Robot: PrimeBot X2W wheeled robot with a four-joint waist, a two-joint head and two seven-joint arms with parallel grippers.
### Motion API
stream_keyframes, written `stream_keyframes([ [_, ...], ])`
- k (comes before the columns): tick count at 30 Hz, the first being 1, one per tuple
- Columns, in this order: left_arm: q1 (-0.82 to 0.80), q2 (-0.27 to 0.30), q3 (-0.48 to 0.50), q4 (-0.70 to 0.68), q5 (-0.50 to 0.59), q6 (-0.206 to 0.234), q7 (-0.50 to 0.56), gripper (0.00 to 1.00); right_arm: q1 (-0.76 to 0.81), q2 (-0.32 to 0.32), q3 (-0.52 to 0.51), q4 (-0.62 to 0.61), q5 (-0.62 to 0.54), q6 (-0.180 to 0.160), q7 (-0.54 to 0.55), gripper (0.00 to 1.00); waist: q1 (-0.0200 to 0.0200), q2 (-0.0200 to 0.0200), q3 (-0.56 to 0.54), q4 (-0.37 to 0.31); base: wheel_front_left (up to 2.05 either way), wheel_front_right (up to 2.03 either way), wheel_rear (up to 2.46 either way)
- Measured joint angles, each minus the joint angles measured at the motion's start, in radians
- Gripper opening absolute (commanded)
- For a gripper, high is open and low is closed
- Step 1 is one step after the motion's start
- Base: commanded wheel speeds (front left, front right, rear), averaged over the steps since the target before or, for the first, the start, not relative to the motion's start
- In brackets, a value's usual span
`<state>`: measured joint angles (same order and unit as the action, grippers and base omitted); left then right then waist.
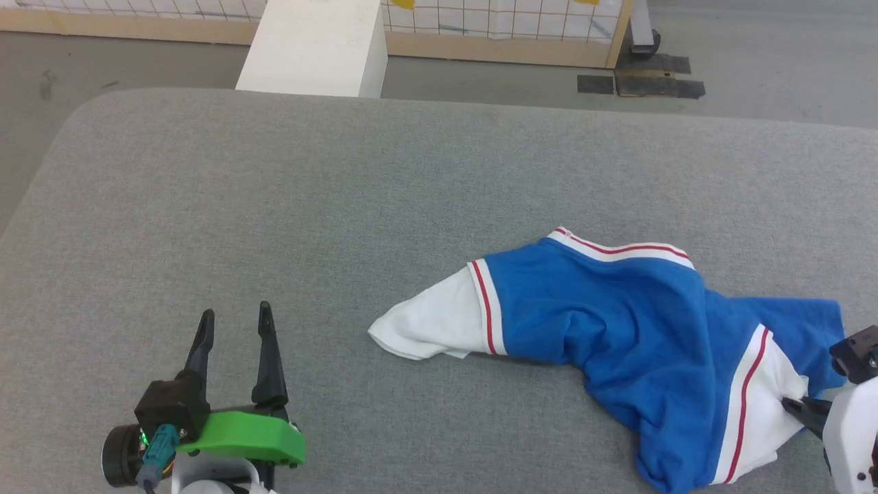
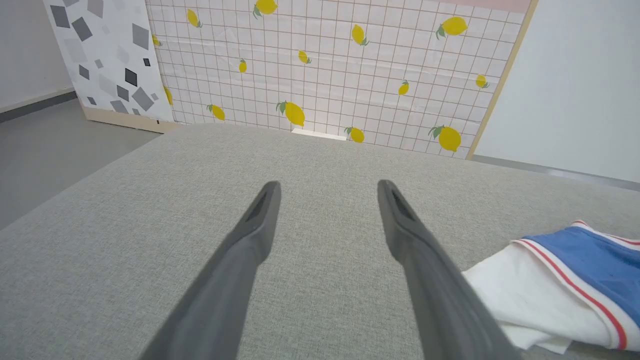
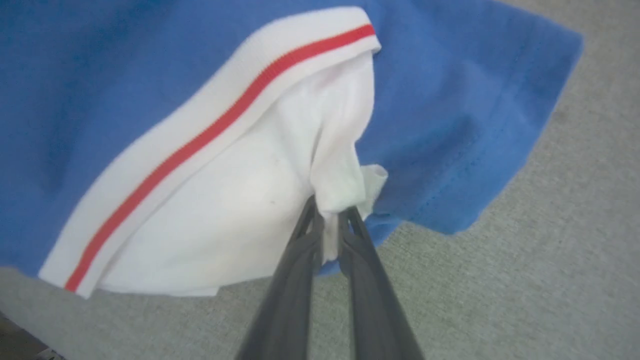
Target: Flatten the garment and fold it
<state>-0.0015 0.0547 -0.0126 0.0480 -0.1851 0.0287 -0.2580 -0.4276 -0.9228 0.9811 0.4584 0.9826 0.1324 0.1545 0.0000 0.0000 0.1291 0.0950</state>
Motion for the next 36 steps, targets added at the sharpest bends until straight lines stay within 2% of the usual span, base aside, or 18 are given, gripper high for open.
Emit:
stream_keyframes([
  [4,0.005,0.000,0.004,0.004,0.000,0.000,0.000,1.00,0.039,0.031,-0.050,0.025,0.000,0.000,-0.027,0.00,0.0000,0.0000,-0.012,0.001,0.00,0.00,0.00],
  [5,0.010,0.000,0.006,0.004,0.001,0.000,0.000,1.00,0.048,0.037,-0.063,0.028,-0.004,0.000,-0.041,0.30,0.0000,0.0000,-0.017,0.000,0.00,0.00,0.00],
  [6,0.014,0.000,0.008,0.005,0.001,0.000,0.000,1.00,0.055,0.041,-0.072,0.029,-0.010,0.000,-0.046,0.94,0.0000,0.0000,-0.021,0.000,0.00,0.00,0.00],
  [7,0.021,0.000,0.010,0.005,0.001,0.000,0.000,1.00,0.062,0.045,-0.084,0.027,-0.022,0.000,-0.053,1.00,0.0000,0.0000,-0.027,-0.002,0.00,0.00,0.00],
  [11,0.037,0.000,0.020,0.009,0.008,0.000,0.000,1.00,0.092,0.047,-0.153,-0.005,-0.069,0.000,-0.086,1.00,0.0000,0.0000,-0.051,-0.009,0.00,0.00,0.00],
  [16,0.045,0.000,0.027,0.006,0.019,0.000,0.000,1.00,0.105,0.015,-0.275,-0.080,-0.140,0.000,-0.093,1.00,0.0000,0.0000,-0.075,-0.019,0.00,0.00,0.00],
  [20,0.047,0.000,0.031,0.000,0.039,0.000,0.000,1.00,0.105,-0.007,-0.376,-0.177,-0.209,0.000,-0.047,1.00,0.0000,0.0000,-0.084,-0.024,0.00,0.00,0.00],
  [26,0.046,0.000,0.027,-0.003,0.053,-0.003,0.000,1.00,0.099,0.007,-0.502,-0.318,-0.298,0.000,0.051,1.00,0.0000,0.0000,-0.084,-0.015,0.00,0.00,0.00],
  [30,0.045,0.000,0.026,-0.005,0.078,-0.010,0.000,1.00,0.099,0.066,-0.605,-0.365,-0.365,0.000,0.038,1.00,0.0000,0.0000,-0.086,-0.007,0.00,0.00,0.00],
  [35,0.044,0.000,0.030,-0.013,0.080,-0.012,0.000,1.00,0.109,0.198,-0.758,-0.388,-0.487,0.000,-0.065,1.00,0.0000,0.0000,-0.092,-0.006,0.00,0.00,0.00],
  [36,0.043,0.000,0.029,-0.014,0.081,-0.012,0.000,1.00,0.121,0.244,-0.811,-0.392,-0.527,0.000,-0.106,1.00,0.0000,0.0000,-0.094,-0.007,0.00,0.00,0.00],
])
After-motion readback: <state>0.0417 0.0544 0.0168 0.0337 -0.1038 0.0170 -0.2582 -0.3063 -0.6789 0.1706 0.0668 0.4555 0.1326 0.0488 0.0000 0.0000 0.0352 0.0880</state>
